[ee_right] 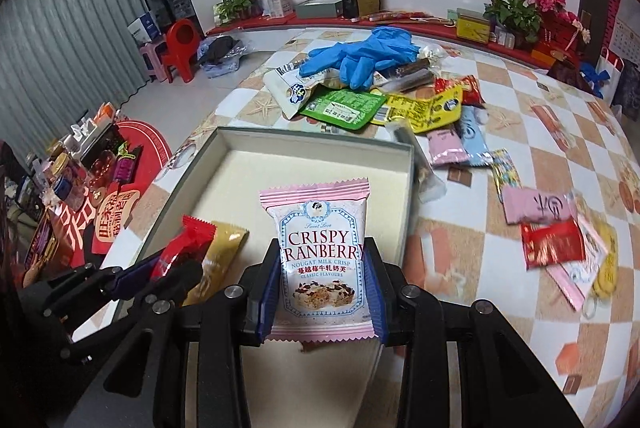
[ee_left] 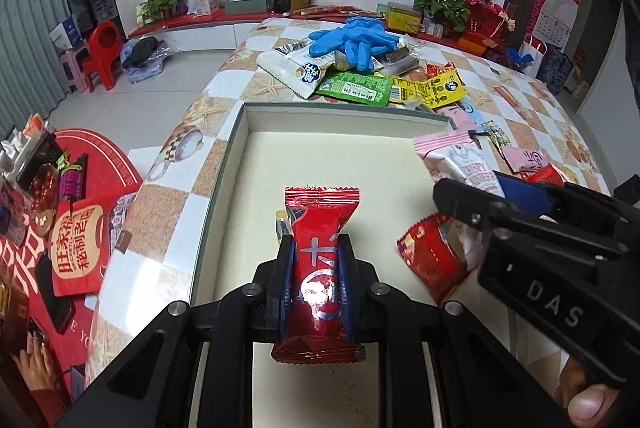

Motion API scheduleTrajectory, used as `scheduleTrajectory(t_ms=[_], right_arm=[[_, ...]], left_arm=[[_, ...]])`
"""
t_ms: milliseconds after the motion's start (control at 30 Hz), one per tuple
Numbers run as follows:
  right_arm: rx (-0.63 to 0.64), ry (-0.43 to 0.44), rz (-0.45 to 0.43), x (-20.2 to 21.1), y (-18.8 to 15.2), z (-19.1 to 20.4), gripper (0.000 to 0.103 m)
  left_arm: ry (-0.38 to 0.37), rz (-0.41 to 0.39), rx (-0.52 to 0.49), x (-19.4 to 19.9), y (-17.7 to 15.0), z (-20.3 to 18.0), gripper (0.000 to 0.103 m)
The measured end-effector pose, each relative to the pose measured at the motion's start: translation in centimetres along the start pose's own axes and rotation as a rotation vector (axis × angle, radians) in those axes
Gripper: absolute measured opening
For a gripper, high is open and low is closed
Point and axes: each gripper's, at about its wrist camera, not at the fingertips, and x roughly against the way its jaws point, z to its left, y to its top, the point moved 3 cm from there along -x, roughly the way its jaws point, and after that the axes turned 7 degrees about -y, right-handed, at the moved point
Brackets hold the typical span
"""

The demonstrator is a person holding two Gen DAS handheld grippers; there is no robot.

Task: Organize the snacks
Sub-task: 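Open the left tool over the tray while the right tool releases the cranberry packet, then grasp another red packet with the left tool while the right tool moves to the table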

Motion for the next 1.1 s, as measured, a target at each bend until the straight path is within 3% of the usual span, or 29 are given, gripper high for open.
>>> scheduleTrajectory(t_ms=[633, 667, 767, 967, 1000, 1033, 1100], right_arm=[[0.019, 0.01, 0.041, -3.9, 1.0, 0.6, 0.039], [0.021, 0.011, 0.046, -4.0, 1.1, 0.6, 0.039], [0.008, 0.035, 0.056, -3.9, 1.3, 0.3, 0.046], [-0.047, 0.045, -0.031, -0.8, 1.7, -1.4, 0.048], [-0.06, 0.044, -0.047, -0.1, 1.5, -2.0, 0.062], [-0.081, 0.043, -0.062, 0.7, 1.2, -2.8, 0.09], [-0.138, 0.035, -0.124, 2.8, -0.2, -5.4, 0.096]], left_arm=[[-0.003, 0.017, -0.007, -2.6, 1.3, 1.0, 0.023], [-0.004, 0.022, -0.002, -2.6, 1.3, 1.1, 0.026], [-0.032, 0.005, 0.016, -2.0, 1.3, 1.5, 0.065], [-0.106, -0.064, 0.036, 1.6, 1.1, 1.4, 0.075], [-0.122, -0.071, 0.043, 2.0, 0.9, 1.4, 0.078], [-0.144, -0.077, 0.048, 2.6, 0.5, 1.2, 0.078], [-0.172, -0.076, 0.043, 3.3, -0.2, 0.1, 0.078]])
